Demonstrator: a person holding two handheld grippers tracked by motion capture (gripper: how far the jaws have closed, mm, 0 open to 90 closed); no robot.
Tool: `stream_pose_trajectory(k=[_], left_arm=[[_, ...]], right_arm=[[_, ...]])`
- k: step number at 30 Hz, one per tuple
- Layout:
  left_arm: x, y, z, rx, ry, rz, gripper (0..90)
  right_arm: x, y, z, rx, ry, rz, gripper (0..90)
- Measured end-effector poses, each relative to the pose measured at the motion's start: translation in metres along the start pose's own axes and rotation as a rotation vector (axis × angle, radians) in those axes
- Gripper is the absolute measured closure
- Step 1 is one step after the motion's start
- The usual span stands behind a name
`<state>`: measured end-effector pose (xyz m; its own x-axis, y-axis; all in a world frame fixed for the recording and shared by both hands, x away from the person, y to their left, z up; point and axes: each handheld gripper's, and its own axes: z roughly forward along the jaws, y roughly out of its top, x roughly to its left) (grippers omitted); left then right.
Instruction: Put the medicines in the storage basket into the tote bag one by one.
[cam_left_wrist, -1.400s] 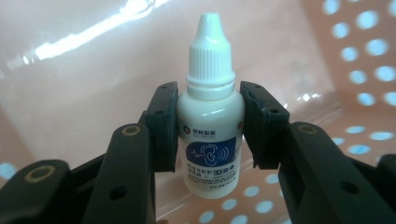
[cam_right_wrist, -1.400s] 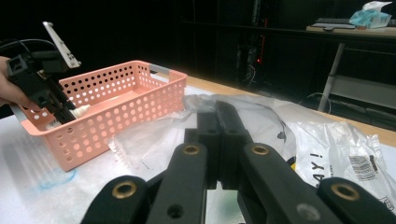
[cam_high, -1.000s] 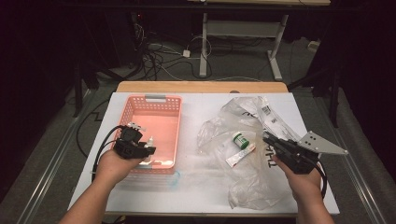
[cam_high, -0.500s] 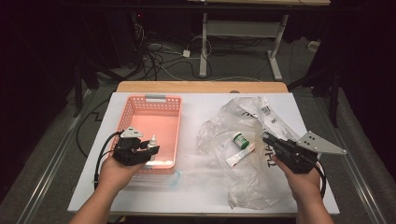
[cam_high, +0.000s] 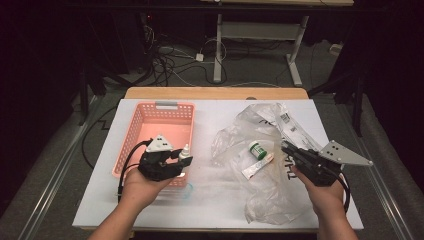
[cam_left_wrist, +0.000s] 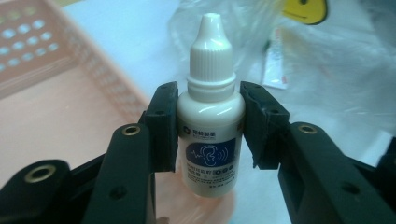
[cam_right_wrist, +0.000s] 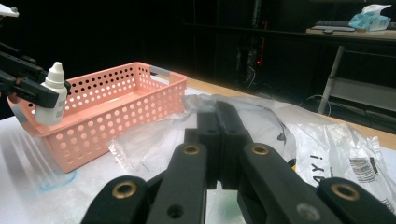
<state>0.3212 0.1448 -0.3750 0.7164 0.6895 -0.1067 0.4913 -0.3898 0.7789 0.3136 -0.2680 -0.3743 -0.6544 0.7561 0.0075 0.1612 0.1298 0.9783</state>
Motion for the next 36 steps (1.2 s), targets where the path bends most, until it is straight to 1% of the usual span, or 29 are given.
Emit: stream_pose_trajectory(k=[2,6,16,19,21,23,26,29,31,36], left_arm=[[-0.008,0.004,0.004,-0.009,-0.020,0.011,58.3],[-0.024,0.009,0.016,-0.012,-0.059,0.037,58.3],[-0.053,0.010,0.047,0.007,-0.139,0.067,58.4],[-0.062,0.010,0.057,0.011,-0.156,0.085,58.3],[-0.068,0.011,0.065,0.009,-0.169,0.086,58.3],[-0.073,0.013,0.076,0.008,-0.183,0.091,58.3],[-0.079,0.018,0.092,0.007,-0.193,0.096,58.3],[-0.085,0.025,0.109,-0.009,-0.196,0.102,58.3],[-0.090,0.030,0.122,-0.020,-0.193,0.117,58.3],[-0.102,0.038,0.159,-0.026,-0.187,0.131,58.2]], right_arm=[[0.000,0.000,-0.001,0.001,0.001,0.000,90.0],[0.000,0.001,-0.001,-0.004,0.001,0.003,90.0],[0.000,0.001,-0.001,-0.004,0.003,0.004,90.0],[0.000,0.001,0.000,-0.004,0.006,0.000,90.0],[0.001,0.001,0.000,-0.003,0.006,0.004,90.0],[0.001,0.001,0.000,0.001,0.010,0.002,90.0],[0.002,0.001,0.001,0.002,0.010,0.006,90.0],[0.002,0.001,0.001,0.001,0.011,0.004,90.0],[0.002,0.001,0.002,-0.001,0.011,0.001,90.0],[0.001,0.001,0.001,0.000,0.011,0.008,90.0]])
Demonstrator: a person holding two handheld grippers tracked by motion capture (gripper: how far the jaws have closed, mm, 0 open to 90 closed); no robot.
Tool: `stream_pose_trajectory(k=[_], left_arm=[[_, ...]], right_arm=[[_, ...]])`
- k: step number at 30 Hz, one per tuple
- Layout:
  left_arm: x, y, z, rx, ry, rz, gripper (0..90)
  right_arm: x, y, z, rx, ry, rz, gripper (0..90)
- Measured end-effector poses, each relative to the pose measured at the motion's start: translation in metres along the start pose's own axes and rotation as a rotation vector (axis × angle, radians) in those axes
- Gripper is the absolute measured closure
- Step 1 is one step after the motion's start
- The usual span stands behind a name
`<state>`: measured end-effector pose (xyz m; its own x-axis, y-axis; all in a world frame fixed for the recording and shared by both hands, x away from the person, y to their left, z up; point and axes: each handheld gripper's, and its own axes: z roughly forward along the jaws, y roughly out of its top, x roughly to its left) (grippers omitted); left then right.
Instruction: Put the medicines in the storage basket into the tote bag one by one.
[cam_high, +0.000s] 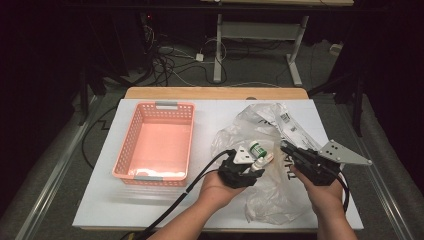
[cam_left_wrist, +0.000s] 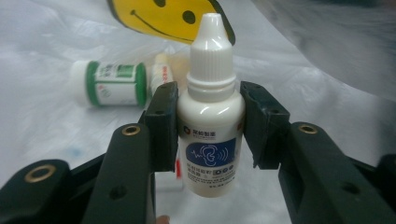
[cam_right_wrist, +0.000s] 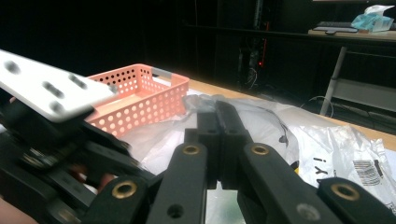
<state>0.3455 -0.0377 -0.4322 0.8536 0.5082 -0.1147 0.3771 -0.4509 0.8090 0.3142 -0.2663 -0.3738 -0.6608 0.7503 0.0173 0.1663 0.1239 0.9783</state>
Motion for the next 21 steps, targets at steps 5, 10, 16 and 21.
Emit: stream_pose_trajectory(k=[5,10,16,21], left_arm=[[-0.001,0.005,0.028,-0.008,0.018,0.003,58.2],[-0.001,0.012,0.051,-0.003,0.028,0.005,58.1],[-0.001,0.010,0.066,0.013,0.048,0.015,58.0],[-0.001,0.009,0.068,0.005,0.048,0.004,57.4]], right_arm=[[-0.004,0.000,-0.003,-0.012,-0.006,0.004,90.0],[-0.008,0.001,-0.006,-0.027,-0.012,0.012,90.0],[-0.011,0.000,-0.008,-0.028,-0.018,0.023,90.0],[-0.012,0.000,-0.009,-0.030,-0.022,0.028,90.0]])
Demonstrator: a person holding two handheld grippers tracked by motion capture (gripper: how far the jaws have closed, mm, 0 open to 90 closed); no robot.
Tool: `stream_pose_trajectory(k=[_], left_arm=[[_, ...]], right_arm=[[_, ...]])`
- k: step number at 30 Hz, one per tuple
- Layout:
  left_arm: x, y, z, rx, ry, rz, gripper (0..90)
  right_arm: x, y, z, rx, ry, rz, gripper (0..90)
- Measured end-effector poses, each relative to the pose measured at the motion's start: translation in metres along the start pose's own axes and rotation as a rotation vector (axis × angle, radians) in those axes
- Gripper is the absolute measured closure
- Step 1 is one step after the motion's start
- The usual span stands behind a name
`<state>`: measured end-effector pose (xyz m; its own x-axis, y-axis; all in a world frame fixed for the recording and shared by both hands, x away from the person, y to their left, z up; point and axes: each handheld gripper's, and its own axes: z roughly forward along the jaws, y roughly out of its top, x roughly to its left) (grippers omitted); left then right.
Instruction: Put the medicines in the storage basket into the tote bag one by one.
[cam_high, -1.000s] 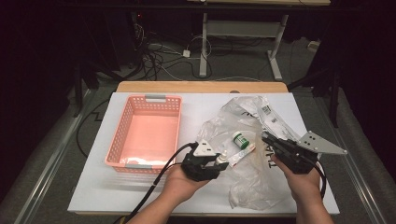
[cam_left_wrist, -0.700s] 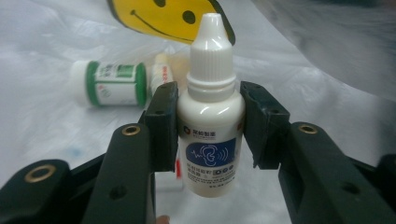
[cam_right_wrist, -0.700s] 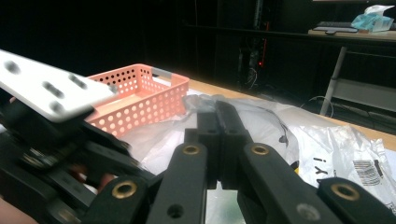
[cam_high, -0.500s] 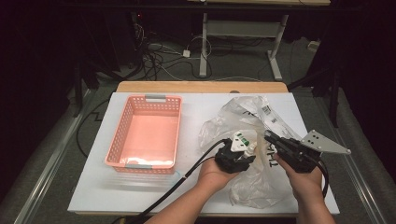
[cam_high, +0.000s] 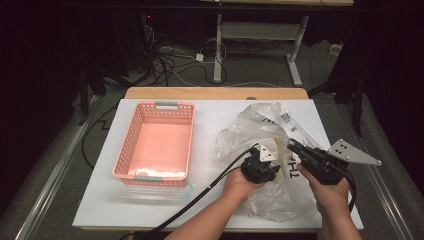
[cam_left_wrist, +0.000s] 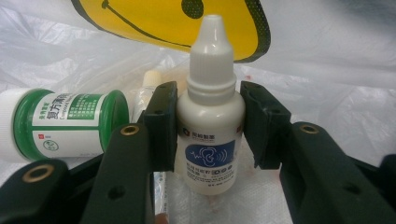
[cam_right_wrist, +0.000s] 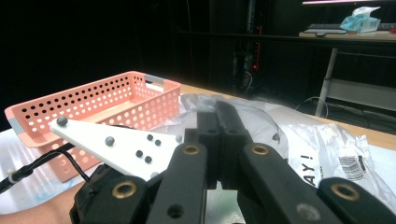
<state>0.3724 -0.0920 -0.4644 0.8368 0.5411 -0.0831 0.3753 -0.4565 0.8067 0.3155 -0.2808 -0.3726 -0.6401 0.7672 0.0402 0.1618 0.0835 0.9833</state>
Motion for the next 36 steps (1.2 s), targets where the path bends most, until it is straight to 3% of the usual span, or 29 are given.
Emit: stream_pose_trajectory(k=[6,13,22,29,36], left_arm=[[0.000,0.000,-0.002,0.024,-0.013,-0.008,44.1],[0.003,-0.003,-0.018,0.015,-0.031,-0.009,39.1],[0.005,-0.016,-0.060,-0.036,-0.065,-0.021,35.3],[0.009,-0.039,-0.099,-0.080,-0.044,-0.021,34.6],[0.016,-0.064,-0.128,-0.052,0.000,-0.010,32.4]], right_arm=[[0.002,-0.001,0.002,0.008,0.005,-0.003,90.0],[0.002,-0.002,0.002,0.014,0.003,-0.002,90.0],[0.003,-0.001,0.002,0.012,0.006,-0.013,90.0],[0.005,-0.001,0.003,0.018,0.004,-0.015,90.0],[0.007,-0.002,0.003,0.026,0.000,-0.020,90.0]])
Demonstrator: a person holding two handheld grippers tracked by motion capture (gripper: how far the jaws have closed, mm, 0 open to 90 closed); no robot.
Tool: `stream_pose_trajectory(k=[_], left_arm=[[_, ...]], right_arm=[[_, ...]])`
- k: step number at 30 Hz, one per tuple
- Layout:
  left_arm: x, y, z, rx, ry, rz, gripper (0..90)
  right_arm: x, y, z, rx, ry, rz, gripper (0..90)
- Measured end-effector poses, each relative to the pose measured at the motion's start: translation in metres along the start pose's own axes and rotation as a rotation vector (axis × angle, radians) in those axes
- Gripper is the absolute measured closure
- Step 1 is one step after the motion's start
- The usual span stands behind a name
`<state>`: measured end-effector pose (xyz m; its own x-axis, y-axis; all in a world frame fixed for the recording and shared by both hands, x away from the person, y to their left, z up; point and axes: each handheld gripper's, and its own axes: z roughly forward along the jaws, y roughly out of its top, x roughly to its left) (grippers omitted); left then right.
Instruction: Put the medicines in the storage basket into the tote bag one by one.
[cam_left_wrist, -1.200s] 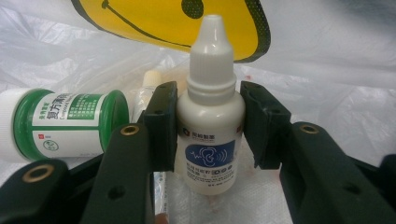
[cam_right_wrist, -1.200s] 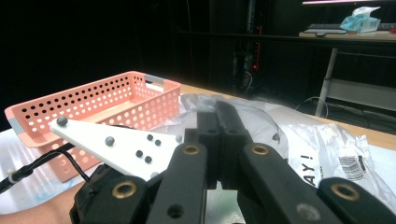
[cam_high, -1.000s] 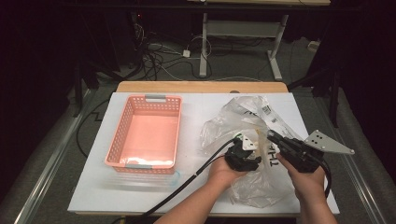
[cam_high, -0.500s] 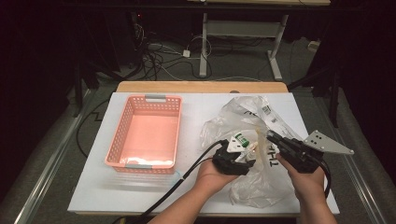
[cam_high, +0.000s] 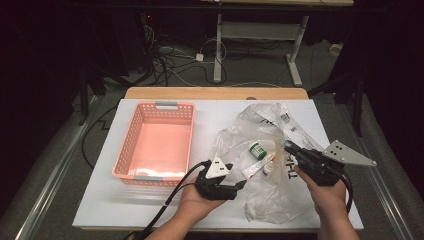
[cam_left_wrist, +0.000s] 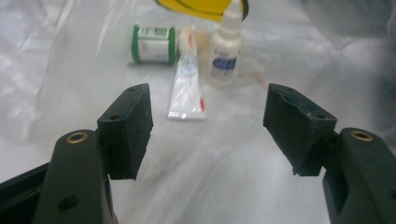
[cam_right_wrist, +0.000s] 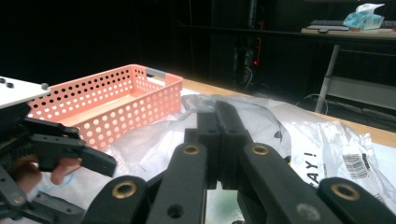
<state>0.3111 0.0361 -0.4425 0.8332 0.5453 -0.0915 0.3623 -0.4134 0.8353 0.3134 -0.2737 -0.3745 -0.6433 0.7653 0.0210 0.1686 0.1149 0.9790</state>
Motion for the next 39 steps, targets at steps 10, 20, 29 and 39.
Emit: stream_pose_trajectory(k=[10,20,29,39], left_arm=[[0.001,-0.024,0.022,0.187,0.053,0.033,29.7],[0.012,-0.011,0.051,0.208,0.042,-0.060,24.9],[0.017,-0.011,0.054,0.195,0.059,-0.088,83.9],[0.009,-0.016,0.038,0.071,0.029,0.022,88.9]], right_arm=[[0.000,-0.003,0.002,0.017,-0.005,0.002,90.0],[-0.003,-0.005,0.003,0.018,-0.011,0.018,90.0],[-0.005,-0.008,0.004,0.036,-0.024,0.016,90.0],[-0.005,-0.014,-0.002,0.051,-0.038,0.014,90.0]])
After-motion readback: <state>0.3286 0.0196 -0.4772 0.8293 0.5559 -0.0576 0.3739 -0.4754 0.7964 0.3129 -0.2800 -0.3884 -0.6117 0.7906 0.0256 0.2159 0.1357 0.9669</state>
